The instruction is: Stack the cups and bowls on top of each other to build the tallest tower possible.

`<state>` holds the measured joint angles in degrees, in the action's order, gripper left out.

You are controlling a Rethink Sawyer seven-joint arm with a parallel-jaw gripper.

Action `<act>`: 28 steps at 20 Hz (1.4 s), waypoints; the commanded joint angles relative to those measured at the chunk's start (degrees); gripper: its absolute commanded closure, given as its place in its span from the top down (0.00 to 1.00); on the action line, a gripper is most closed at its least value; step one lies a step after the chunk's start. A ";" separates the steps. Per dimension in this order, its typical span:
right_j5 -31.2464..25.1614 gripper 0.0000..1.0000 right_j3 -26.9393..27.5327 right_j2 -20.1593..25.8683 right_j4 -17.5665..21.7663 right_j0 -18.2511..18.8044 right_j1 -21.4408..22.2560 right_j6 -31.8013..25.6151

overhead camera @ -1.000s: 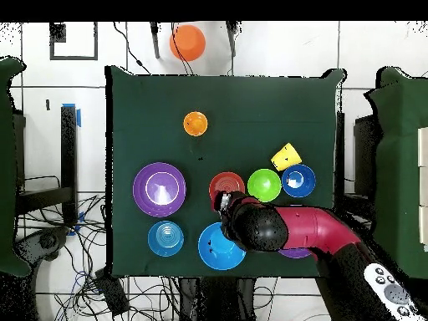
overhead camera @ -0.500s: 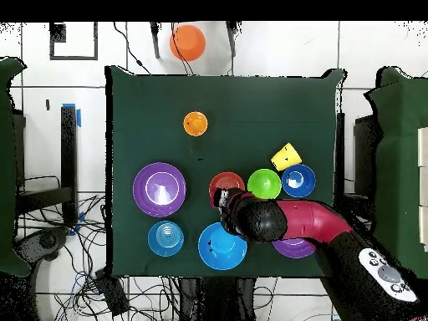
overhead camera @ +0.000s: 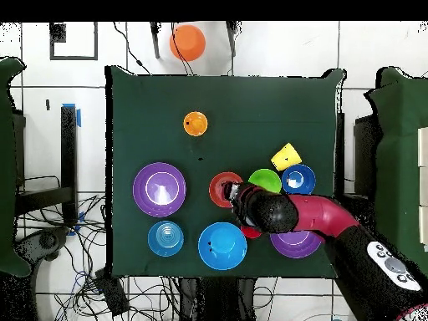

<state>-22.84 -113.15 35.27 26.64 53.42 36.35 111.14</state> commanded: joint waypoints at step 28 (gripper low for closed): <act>-1.62 1.00 -2.68 -2.71 6.27 -1.84 3.20 -1.23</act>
<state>-25.76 -112.33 34.94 27.66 53.22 40.06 111.14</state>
